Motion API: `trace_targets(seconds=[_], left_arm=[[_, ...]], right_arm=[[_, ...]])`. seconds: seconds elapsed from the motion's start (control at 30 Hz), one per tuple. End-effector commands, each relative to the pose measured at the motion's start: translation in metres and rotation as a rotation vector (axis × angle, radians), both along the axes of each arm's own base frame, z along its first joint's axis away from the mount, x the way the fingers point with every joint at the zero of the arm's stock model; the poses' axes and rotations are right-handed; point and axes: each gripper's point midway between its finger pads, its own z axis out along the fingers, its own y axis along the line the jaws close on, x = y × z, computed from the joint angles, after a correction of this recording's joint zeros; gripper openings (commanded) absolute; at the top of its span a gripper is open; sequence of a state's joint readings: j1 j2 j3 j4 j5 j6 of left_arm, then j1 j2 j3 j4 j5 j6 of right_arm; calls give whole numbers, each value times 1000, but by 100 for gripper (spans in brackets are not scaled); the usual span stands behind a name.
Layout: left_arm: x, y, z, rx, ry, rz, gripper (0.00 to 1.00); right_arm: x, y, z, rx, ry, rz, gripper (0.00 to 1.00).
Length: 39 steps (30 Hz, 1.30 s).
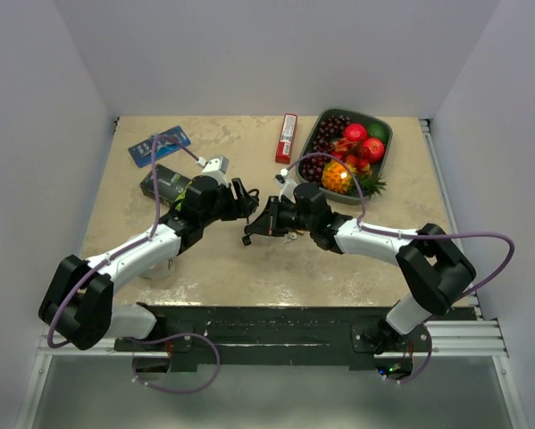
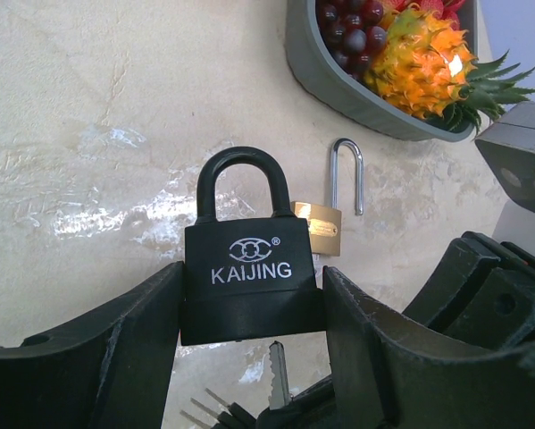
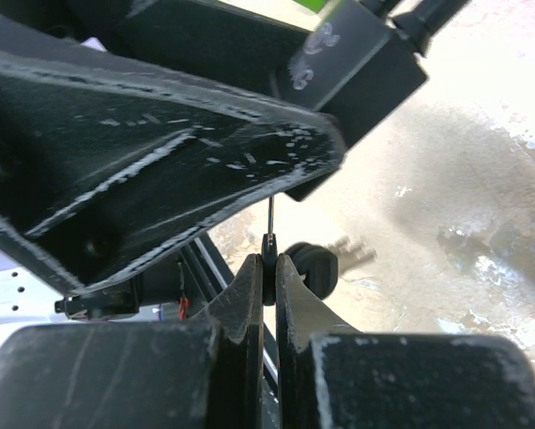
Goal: Unlock with the key
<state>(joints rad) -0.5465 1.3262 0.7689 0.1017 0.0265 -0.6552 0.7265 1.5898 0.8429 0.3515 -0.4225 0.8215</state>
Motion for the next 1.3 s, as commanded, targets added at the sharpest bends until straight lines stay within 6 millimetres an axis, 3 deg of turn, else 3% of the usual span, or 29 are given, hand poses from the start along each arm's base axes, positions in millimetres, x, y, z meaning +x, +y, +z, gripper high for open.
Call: trace_targets(seconds=[0.0,0.87,1.27], left_arm=[[17,-11,69,-83,-191,-1,0],[12,-15,70,-77,-201,-17,0],[15,-4,75,-35,-240,47,0]], right_arm=[[6,5,13,24,-28,12,0],[19,1,13,33,-13,-26,0],[30,-5,6,46,25,-123,0]])
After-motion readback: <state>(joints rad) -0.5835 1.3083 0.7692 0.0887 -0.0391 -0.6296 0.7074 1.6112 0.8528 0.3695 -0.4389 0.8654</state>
